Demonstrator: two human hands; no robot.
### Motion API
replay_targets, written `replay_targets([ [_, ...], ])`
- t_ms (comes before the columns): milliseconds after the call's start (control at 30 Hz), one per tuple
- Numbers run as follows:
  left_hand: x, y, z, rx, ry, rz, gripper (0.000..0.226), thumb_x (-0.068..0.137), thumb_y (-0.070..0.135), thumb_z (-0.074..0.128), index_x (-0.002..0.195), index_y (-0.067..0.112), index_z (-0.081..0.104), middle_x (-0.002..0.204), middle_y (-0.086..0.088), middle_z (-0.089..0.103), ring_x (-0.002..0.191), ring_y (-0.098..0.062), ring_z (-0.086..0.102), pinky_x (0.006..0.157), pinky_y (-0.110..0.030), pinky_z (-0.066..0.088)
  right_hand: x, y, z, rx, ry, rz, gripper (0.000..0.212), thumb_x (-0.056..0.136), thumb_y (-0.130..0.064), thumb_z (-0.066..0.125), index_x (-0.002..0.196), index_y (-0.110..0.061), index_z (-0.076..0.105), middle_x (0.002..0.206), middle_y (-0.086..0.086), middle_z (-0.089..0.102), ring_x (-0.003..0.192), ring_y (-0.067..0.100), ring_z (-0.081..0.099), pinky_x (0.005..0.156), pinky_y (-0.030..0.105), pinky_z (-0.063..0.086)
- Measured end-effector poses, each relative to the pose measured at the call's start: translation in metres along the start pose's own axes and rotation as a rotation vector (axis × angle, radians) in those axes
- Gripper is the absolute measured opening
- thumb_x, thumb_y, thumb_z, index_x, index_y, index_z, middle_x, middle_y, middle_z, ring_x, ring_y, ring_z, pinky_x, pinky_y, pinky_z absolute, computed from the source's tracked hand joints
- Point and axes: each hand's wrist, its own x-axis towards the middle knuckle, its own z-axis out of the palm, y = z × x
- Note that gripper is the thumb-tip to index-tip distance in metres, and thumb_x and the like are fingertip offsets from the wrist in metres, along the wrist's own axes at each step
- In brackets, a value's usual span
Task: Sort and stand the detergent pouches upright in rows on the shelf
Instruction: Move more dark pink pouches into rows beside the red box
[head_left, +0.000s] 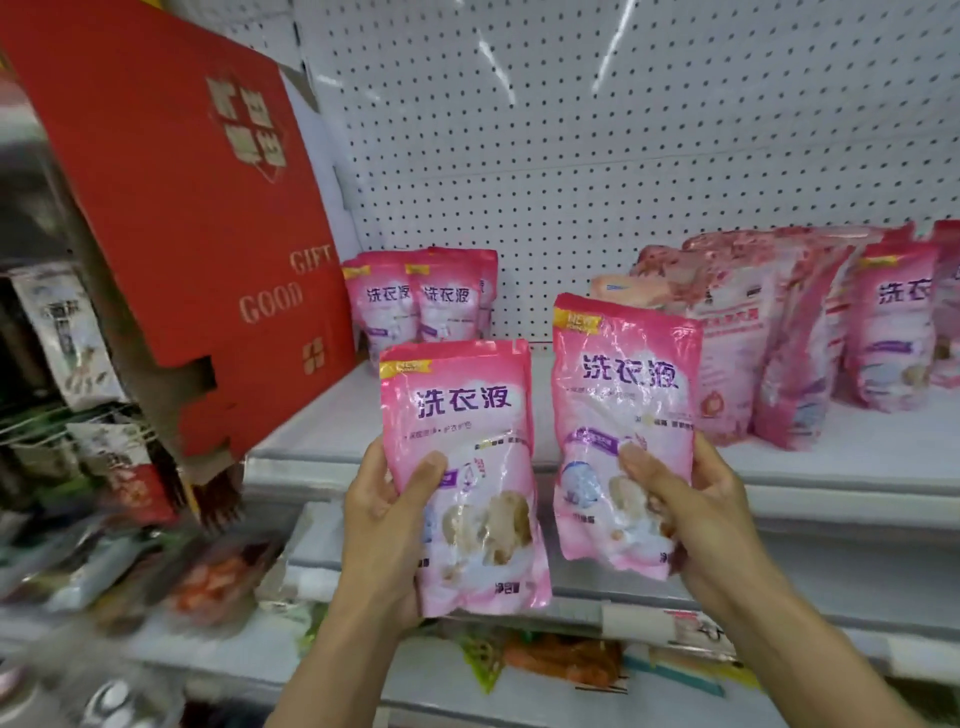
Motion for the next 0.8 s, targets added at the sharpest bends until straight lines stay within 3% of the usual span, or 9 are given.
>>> replay_targets([
  [133, 0.024, 0.008, -0.032, -0.029, 0.059, -0.025, 0.023, 0.094, 0.008, 0.059, 0.115, 0.015, 0.064, 0.105, -0.019, 0.074, 0.091, -0.04, 0.071, 0.079, -0.057, 0.058, 0.024, 0.01, 0.035, 0.085, -0.007, 0.012, 0.058, 0.054, -0.026, 0.083, 0.109, -0.016, 0.065, 0.1, 0.012, 0.076, 0.08, 0.029, 0.074, 0.064, 0.039, 0.06],
  [200, 0.041, 0.011, -0.039, -0.038, 0.082, -0.017, 0.024, 0.093, 0.009, 0.06, 0.116, 0.017, 0.065, 0.102, -0.015, 0.076, 0.086, -0.036, 0.073, 0.073, -0.05, 0.061, 0.042, 0.012, 0.048, 0.09, -0.009, 0.044, 0.053, 0.061, -0.019, 0.079, 0.112, -0.012, 0.064, 0.098, 0.013, 0.076, 0.076, 0.027, 0.074, 0.062, 0.037, 0.06],
  [300, 0.07, 0.015, -0.041, -0.049, 0.103, 0.007, 0.025, 0.094, 0.01, 0.06, 0.117, 0.017, 0.064, 0.104, -0.015, 0.075, 0.089, -0.037, 0.072, 0.076, -0.051, 0.06, 0.075, 0.016, 0.064, 0.078, -0.025, 0.087, 0.041, 0.07, -0.009, 0.074, 0.11, -0.006, 0.066, 0.095, 0.015, 0.076, 0.072, 0.027, 0.074, 0.059, 0.037, 0.06],
  [400, 0.103, 0.016, -0.035, -0.036, 0.106, 0.05, 0.022, 0.093, 0.01, 0.06, 0.114, 0.018, 0.064, 0.101, -0.012, 0.076, 0.082, -0.03, 0.074, 0.07, -0.046, 0.061, 0.111, 0.019, 0.076, 0.029, 0.004, 0.063, 0.03, 0.077, -0.002, 0.074, 0.105, -0.012, 0.068, 0.095, 0.011, 0.077, 0.076, 0.027, 0.075, 0.065, 0.04, 0.061],
  [500, 0.137, 0.018, -0.027, -0.018, 0.111, 0.087, 0.024, 0.093, 0.009, 0.061, 0.115, 0.02, 0.063, 0.1, -0.009, 0.076, 0.083, -0.03, 0.075, 0.066, -0.043, 0.062, 0.147, 0.023, 0.083, -0.049, 0.023, -0.013, 0.041, 0.074, -0.001, 0.077, 0.11, -0.016, 0.065, 0.097, 0.005, 0.077, 0.082, 0.024, 0.075, 0.065, 0.034, 0.059],
  [600, 0.17, 0.016, -0.021, -0.01, 0.145, 0.132, 0.026, 0.093, 0.008, 0.062, 0.116, 0.019, 0.062, 0.099, -0.008, 0.076, 0.08, -0.027, 0.075, 0.063, -0.041, 0.062, 0.178, 0.032, 0.083, -0.139, 0.038, -0.023, 0.05, 0.069, -0.002, 0.082, 0.113, -0.017, 0.064, 0.101, 0.004, 0.076, 0.084, 0.023, 0.075, 0.071, 0.038, 0.06],
  [700, 0.195, 0.009, -0.018, -0.022, 0.169, 0.136, 0.028, 0.093, 0.008, 0.062, 0.119, 0.018, 0.062, 0.098, -0.007, 0.077, 0.079, -0.025, 0.076, 0.064, -0.042, 0.061, 0.195, 0.042, 0.078, -0.277, 0.047, -0.007, 0.048, 0.064, -0.005, 0.085, 0.105, -0.022, 0.065, 0.096, -0.001, 0.076, 0.085, 0.021, 0.074, 0.081, 0.046, 0.059],
  [800, 0.213, 0.002, -0.017, -0.032, 0.172, 0.13, 0.028, 0.093, 0.007, 0.062, 0.119, 0.017, 0.061, 0.097, -0.007, 0.077, 0.079, -0.026, 0.075, 0.063, -0.041, 0.062, 0.203, 0.034, 0.082, -0.31, 0.022, -0.052, 0.046, 0.066, -0.006, 0.085, 0.102, -0.027, 0.066, 0.095, -0.003, 0.077, 0.084, 0.016, 0.074, 0.081, 0.042, 0.059],
])
